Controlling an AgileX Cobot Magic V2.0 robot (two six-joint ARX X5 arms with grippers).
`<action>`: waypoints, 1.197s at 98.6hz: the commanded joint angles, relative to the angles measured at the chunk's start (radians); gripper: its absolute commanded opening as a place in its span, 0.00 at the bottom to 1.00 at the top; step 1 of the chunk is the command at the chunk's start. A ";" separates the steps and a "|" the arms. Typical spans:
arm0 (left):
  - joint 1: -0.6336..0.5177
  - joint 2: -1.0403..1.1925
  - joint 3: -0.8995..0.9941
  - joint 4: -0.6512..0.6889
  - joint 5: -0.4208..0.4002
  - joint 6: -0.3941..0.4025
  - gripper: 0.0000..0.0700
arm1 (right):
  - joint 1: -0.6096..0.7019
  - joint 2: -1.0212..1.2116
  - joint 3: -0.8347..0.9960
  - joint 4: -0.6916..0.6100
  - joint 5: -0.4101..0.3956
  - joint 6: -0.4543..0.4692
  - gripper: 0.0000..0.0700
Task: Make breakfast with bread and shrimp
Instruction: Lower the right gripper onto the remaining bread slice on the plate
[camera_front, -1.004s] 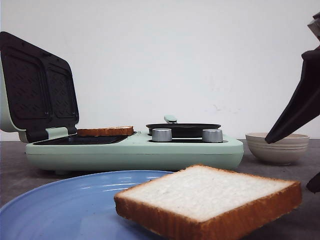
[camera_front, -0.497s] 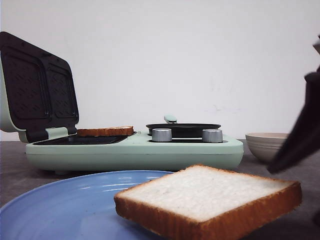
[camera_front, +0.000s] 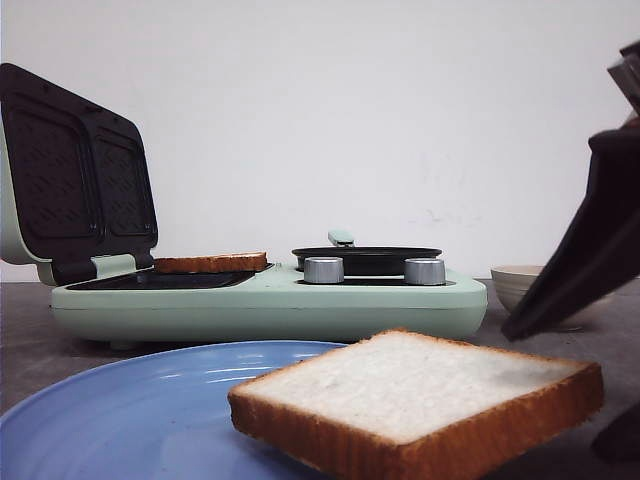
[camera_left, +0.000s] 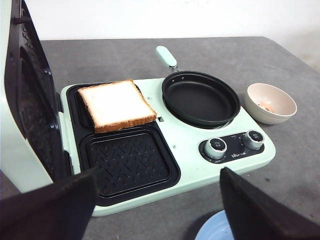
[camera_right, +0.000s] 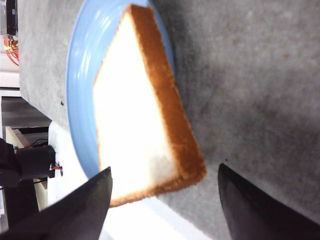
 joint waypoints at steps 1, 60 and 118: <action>-0.005 0.004 0.004 0.011 0.002 0.001 0.62 | 0.016 0.004 -0.015 0.041 0.009 0.042 0.58; -0.005 0.005 0.004 0.011 0.002 0.001 0.62 | 0.089 0.004 -0.024 0.108 0.084 0.071 0.58; -0.005 0.004 0.004 0.010 0.005 0.001 0.62 | 0.119 0.152 -0.024 0.267 0.102 0.120 0.35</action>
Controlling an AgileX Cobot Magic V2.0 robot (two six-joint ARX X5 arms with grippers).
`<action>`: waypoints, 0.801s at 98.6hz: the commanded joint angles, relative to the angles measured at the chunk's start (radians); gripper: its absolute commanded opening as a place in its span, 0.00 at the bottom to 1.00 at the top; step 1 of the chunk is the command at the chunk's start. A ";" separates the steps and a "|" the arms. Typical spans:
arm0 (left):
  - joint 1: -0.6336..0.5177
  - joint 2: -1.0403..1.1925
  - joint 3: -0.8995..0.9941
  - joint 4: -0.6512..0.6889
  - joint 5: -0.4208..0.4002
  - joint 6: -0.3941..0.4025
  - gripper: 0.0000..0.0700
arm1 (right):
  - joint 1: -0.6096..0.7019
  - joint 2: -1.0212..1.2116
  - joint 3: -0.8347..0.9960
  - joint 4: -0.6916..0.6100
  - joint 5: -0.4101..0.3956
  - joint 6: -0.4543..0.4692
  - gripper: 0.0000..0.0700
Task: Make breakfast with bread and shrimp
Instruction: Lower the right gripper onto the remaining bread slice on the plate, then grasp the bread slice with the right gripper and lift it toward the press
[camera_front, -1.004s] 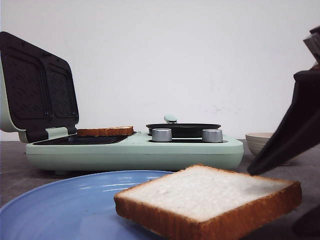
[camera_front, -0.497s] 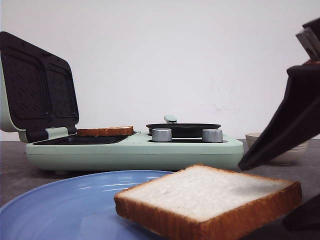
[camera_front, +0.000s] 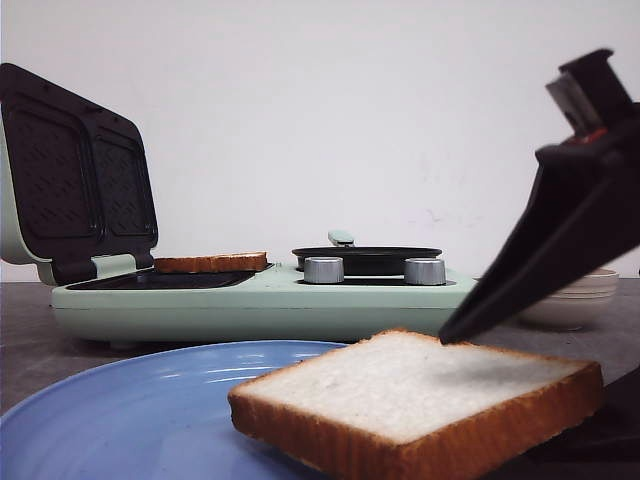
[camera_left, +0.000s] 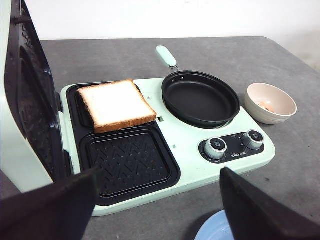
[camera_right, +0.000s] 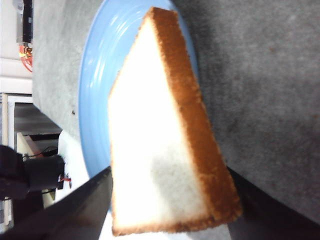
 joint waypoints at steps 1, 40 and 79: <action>-0.005 0.004 0.005 0.010 0.005 0.001 0.62 | 0.010 0.013 0.000 0.013 0.003 0.008 0.32; -0.005 0.004 0.005 0.007 0.005 0.000 0.62 | 0.010 0.011 0.002 0.175 0.002 0.022 0.02; -0.005 0.004 0.005 0.007 0.005 0.000 0.62 | -0.033 0.012 0.059 0.283 -0.101 -0.002 0.01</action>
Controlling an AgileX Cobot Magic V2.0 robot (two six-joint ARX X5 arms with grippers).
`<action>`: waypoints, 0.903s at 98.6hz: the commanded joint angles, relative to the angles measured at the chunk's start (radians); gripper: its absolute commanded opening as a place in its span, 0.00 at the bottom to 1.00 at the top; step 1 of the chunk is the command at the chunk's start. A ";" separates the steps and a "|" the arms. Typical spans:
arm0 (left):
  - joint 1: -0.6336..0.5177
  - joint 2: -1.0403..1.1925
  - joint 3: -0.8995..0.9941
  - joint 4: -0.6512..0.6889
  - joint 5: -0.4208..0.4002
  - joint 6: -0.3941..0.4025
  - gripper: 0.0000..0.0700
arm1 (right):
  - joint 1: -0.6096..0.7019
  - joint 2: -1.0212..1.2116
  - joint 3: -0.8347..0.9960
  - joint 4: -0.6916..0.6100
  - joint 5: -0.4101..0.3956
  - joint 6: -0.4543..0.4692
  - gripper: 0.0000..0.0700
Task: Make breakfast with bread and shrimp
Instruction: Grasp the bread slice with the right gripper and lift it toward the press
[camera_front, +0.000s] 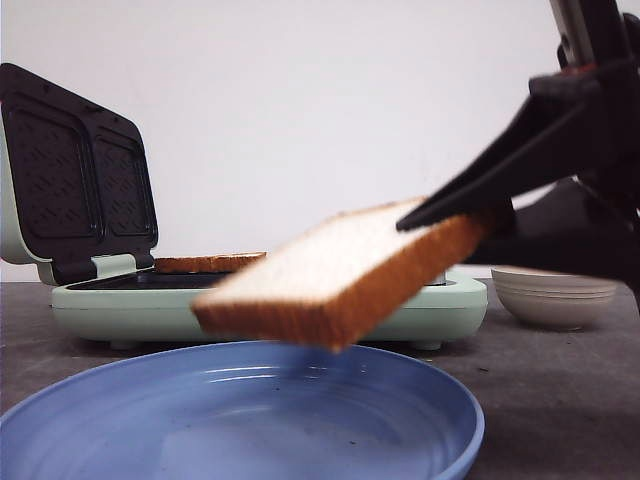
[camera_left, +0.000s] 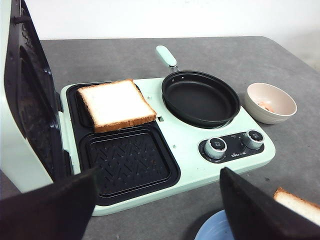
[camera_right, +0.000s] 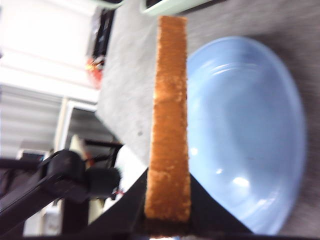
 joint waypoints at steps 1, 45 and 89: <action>-0.005 0.005 0.005 0.008 0.004 0.000 0.62 | -0.007 0.008 0.034 0.012 -0.014 -0.022 0.01; -0.005 0.001 0.005 0.008 0.004 0.001 0.62 | -0.040 0.029 0.456 -0.541 0.100 -0.523 0.01; -0.005 -0.084 0.005 0.042 0.004 -0.006 0.62 | 0.011 0.349 1.032 -0.917 0.305 -1.073 0.01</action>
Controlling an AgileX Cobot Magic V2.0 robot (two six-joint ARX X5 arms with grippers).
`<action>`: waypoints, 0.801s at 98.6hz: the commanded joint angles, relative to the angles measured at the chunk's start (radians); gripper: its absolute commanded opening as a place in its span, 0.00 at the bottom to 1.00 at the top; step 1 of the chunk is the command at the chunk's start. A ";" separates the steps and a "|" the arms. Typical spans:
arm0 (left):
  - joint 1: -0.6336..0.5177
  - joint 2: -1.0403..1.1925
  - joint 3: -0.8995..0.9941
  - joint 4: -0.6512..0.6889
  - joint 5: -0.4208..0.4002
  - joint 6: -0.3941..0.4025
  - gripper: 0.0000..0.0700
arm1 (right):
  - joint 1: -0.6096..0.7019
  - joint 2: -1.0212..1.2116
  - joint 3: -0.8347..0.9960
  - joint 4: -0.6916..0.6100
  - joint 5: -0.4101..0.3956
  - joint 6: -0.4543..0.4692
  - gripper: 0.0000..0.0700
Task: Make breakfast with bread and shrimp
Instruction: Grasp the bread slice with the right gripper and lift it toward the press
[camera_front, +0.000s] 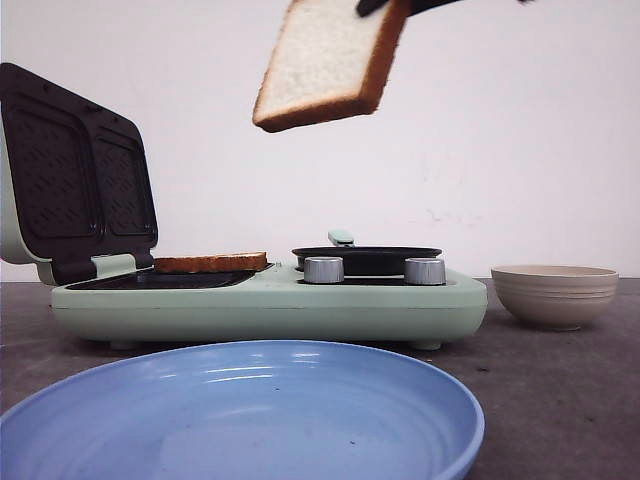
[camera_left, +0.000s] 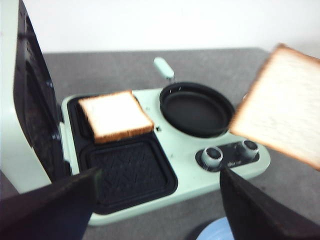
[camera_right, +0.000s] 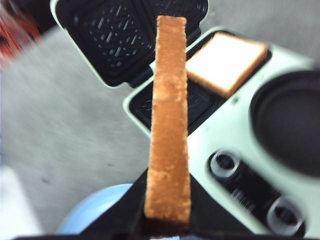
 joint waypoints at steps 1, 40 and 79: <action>-0.005 -0.016 0.005 0.028 0.004 -0.006 0.62 | 0.027 0.063 0.071 -0.016 0.022 -0.158 0.01; -0.005 -0.074 0.005 0.045 0.004 -0.034 0.62 | 0.219 0.326 0.237 0.029 0.353 -0.652 0.01; -0.005 -0.074 0.005 0.048 0.004 -0.055 0.62 | 0.276 0.507 0.237 0.291 0.459 -0.970 0.01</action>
